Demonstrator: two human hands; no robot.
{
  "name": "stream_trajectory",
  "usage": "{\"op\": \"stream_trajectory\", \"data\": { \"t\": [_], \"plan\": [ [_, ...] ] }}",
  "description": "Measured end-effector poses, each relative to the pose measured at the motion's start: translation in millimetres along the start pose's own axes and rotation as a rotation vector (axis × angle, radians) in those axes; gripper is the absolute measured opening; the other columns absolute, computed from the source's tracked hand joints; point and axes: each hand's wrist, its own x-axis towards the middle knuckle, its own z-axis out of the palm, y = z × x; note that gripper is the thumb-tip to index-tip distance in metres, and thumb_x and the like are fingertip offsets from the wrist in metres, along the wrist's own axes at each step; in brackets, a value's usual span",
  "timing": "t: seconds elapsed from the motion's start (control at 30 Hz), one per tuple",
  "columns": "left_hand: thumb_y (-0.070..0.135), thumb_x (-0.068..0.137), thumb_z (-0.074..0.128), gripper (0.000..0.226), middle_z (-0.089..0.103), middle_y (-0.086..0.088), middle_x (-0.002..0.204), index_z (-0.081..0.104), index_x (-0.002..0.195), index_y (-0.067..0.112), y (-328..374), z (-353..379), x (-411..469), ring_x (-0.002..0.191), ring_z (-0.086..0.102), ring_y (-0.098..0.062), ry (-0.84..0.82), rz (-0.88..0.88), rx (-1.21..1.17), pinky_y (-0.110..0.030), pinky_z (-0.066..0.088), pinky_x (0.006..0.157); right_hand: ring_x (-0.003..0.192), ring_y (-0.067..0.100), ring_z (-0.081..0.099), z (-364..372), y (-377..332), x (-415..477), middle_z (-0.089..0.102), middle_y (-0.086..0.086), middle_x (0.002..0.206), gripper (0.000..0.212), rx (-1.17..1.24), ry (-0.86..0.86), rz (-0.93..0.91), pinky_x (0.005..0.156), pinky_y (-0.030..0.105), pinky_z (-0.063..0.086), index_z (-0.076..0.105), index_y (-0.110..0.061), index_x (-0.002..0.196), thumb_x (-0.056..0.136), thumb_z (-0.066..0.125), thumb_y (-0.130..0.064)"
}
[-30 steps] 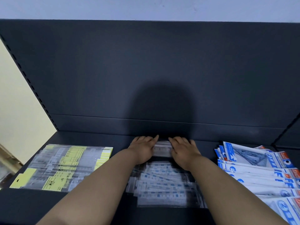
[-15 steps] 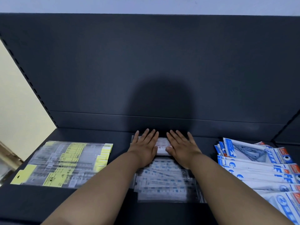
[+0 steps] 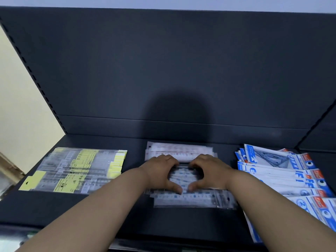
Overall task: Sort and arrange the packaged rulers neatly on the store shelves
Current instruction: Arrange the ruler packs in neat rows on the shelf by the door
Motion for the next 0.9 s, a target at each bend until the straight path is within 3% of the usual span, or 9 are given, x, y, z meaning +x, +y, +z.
{"op": "stream_trajectory", "data": {
  "t": [0.13, 0.27, 0.37, 0.47, 0.63, 0.77, 0.9],
  "plan": [
    [0.07, 0.063, 0.07, 0.107, 0.029, 0.001, 0.143, 0.024, 0.146, 0.021, 9.2, -2.2, -1.5, 0.132, 0.029, -0.021, -0.138, -0.097, 0.094, -0.036, 0.028, 0.111, 0.129, 0.016, 0.031, 3.5, -10.9, -4.9, 0.034, -0.006, 0.138, 0.109, -0.1, -0.078, 0.029, 0.109, 0.035, 0.031, 0.031, -0.024, 0.141, 0.053, 0.072, -0.073],
    [0.069, 0.062, 0.072, 0.104, 0.037, -0.001, 0.138, 0.03, 0.142, 0.019, 21.6, -10.9, 4.8, 0.125, 0.036, -0.024, -0.225, -0.195, 0.2, -0.037, 0.034, 0.105, 0.131, 0.02, 0.031, 1.6, -19.9, -4.1, 0.034, -0.001, 0.141, 0.112, -0.113, -0.12, 0.099, 0.11, 0.035, 0.03, 0.028, -0.022, 0.144, 0.055, 0.075, -0.069],
    [0.066, 0.061, 0.075, 0.095, 0.036, -0.002, 0.135, 0.038, 0.135, 0.019, 25.1, -14.3, 6.8, 0.125, 0.035, -0.025, -0.242, -0.236, 0.202, -0.039, 0.038, 0.103, 0.125, 0.02, 0.033, -1.1, -22.9, -4.1, 0.037, -0.003, 0.135, 0.103, -0.133, -0.123, 0.117, 0.106, 0.034, 0.031, 0.036, -0.025, 0.139, 0.055, 0.075, -0.07],
    [0.062, 0.064, 0.075, 0.094, 0.03, -0.003, 0.137, 0.035, 0.135, 0.017, 26.9, -14.9, 4.7, 0.128, 0.03, -0.025, -0.28, -0.271, 0.15, -0.044, 0.041, 0.102, 0.12, 0.018, 0.036, -0.3, -24.1, -3.9, 0.039, -0.005, 0.129, 0.095, -0.122, -0.114, 0.12, 0.103, 0.033, 0.033, 0.041, -0.026, 0.132, 0.055, 0.075, -0.069],
    [0.059, 0.067, 0.076, 0.088, 0.05, 0.0, 0.127, 0.036, 0.133, 0.018, 30.8, -20.5, -0.4, 0.106, 0.05, -0.02, -0.318, -0.283, 0.078, -0.035, 0.047, 0.087, 0.11, 0.019, 0.05, 1.8, -25.4, -6.3, 0.052, -0.006, 0.123, 0.093, -0.003, -0.149, 0.217, 0.092, 0.033, 0.045, 0.04, -0.028, 0.128, 0.053, 0.08, -0.064],
    [0.061, 0.071, 0.071, 0.064, 0.058, 0.001, 0.11, 0.054, 0.116, 0.019, 31.8, -21.2, -3.6, 0.093, 0.053, -0.017, -0.343, -0.211, 0.108, -0.03, 0.046, 0.08, 0.094, 0.014, 0.056, 1.3, -30.0, -8.3, 0.06, -0.007, 0.104, 0.06, 0.007, -0.18, 0.172, 0.084, 0.033, 0.05, 0.056, -0.028, 0.106, 0.06, 0.079, -0.058],
    [0.052, 0.079, 0.068, 0.052, 0.056, 0.0, 0.111, 0.05, 0.117, 0.021, 31.9, -19.1, -10.1, 0.092, 0.051, -0.017, -0.325, -0.158, 0.076, -0.031, 0.043, 0.078, 0.087, 0.013, 0.056, 3.4, -31.4, -14.1, 0.058, -0.01, 0.093, 0.045, 0.0, -0.129, 0.13, 0.073, 0.03, 0.046, 0.055, -0.028, 0.095, 0.066, 0.075, -0.056]
  ]
}}
